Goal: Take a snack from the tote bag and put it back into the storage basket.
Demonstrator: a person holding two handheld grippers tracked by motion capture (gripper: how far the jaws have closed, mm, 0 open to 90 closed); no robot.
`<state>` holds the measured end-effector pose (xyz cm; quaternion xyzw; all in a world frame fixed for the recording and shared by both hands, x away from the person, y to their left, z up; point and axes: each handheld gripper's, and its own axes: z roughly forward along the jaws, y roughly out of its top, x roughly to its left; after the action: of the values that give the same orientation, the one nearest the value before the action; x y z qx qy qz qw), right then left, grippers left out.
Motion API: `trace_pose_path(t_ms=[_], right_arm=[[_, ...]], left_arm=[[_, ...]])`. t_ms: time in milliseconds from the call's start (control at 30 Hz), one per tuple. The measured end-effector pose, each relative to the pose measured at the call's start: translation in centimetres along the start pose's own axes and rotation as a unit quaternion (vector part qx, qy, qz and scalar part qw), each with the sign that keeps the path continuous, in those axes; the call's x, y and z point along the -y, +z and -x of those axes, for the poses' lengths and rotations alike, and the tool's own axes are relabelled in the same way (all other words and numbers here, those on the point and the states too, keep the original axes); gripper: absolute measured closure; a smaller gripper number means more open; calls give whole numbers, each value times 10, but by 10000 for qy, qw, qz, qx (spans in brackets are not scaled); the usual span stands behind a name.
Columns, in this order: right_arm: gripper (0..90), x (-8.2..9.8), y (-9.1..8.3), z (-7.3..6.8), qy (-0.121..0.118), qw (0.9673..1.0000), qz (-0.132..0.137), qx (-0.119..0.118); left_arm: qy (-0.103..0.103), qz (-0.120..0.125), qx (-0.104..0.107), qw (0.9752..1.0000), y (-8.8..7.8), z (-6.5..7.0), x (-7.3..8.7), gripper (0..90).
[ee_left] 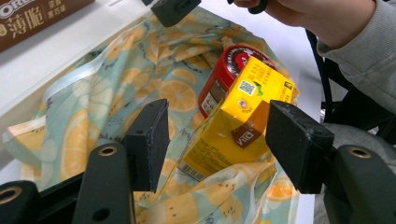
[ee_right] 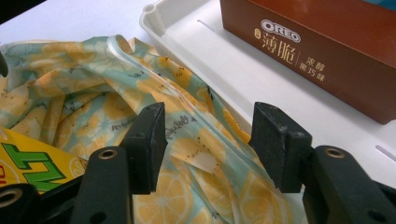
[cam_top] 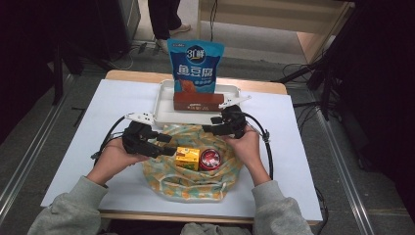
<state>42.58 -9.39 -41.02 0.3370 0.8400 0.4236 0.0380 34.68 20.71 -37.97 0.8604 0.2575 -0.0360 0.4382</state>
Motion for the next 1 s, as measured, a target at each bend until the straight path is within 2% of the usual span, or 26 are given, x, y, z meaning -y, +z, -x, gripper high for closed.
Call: trace_pose_path(t_ms=[533, 700, 900, 1000], right_arm=[[446, 2, 1, 2, 56, 10000, 7, -6], [448, 2, 0, 4, 95, 10000, 27, -4], [449, 3, 0, 5, 92, 10000, 23, -3], [450, 3, 0, 5, 101, 9999, 28, 3]], left_arm=[[147, -133, 156, 9997, 14, 10, 2, 389], [249, -234, 230, 9992, 24, 12, 5, 385], [450, -361, 114, 9983, 35, 15, 8, 376], [419, -372, 150, 9983, 41, 13, 10, 380]])
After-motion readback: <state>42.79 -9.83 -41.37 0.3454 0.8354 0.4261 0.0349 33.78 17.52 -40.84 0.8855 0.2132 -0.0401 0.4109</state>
